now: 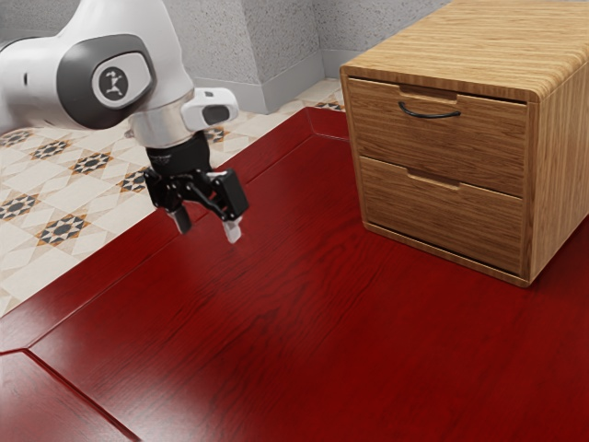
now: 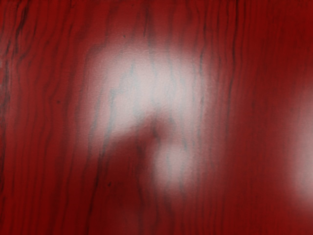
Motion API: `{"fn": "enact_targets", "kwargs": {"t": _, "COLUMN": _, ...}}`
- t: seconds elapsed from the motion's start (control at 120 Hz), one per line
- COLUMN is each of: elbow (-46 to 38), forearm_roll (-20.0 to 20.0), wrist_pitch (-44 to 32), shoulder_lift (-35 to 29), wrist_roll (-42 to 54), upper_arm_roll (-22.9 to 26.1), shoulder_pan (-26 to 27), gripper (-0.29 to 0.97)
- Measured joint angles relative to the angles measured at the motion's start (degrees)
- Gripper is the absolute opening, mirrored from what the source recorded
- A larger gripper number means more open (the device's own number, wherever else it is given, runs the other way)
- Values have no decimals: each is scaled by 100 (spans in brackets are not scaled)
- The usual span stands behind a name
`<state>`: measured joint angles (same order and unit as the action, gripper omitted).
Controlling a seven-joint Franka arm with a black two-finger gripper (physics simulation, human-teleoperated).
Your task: Pull the drawer handle with one arm to open the drawer
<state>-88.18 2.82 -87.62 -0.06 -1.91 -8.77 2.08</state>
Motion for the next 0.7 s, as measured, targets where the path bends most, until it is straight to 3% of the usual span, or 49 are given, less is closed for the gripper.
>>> {"fn": "enact_targets", "kwargs": {"t": 0.208, "elbow": 22, "forearm_roll": 40, "wrist_pitch": -20, "shoulder_lift": -7, "wrist_roll": 62, "upper_arm_roll": -34, "shoulder_pan": -119, "gripper": 68}}
{"fn": "enact_targets", "kwargs": {"t": 0.3, "elbow": 742, "forearm_roll": 121, "wrist_pitch": 192, "shoulder_lift": -157, "wrist_roll": -132, "upper_arm_roll": -120, "shoulder_pan": -89, "gripper": 68}}
{"fn": "enact_targets", "kwargs": {"t": 0.433, "elbow": 1141, "forearm_roll": 322, "wrist_pitch": -81, "shoulder_lift": -163, "wrist_roll": -1418, "upper_arm_roll": 72, "shoulder_pan": -468, "gripper": 68}}
{"fn": "enact_targets", "kwargs": {"t": 0.583, "elbow": 1117, "forearm_roll": 291, "wrist_pitch": -1205, "shoulder_lift": 213, "wrist_roll": -2965, "upper_arm_roll": 131, "shoulder_pan": -645, "gripper": 68}}
{"fn": "enact_targets", "kwargs": {"t": 0.7, "elbow": 1124, "forearm_roll": 304, "wrist_pitch": -1925, "shoulder_lift": 284, "wrist_roll": -3918, "upper_arm_roll": 146, "shoulder_pan": -496, "gripper": 68}}
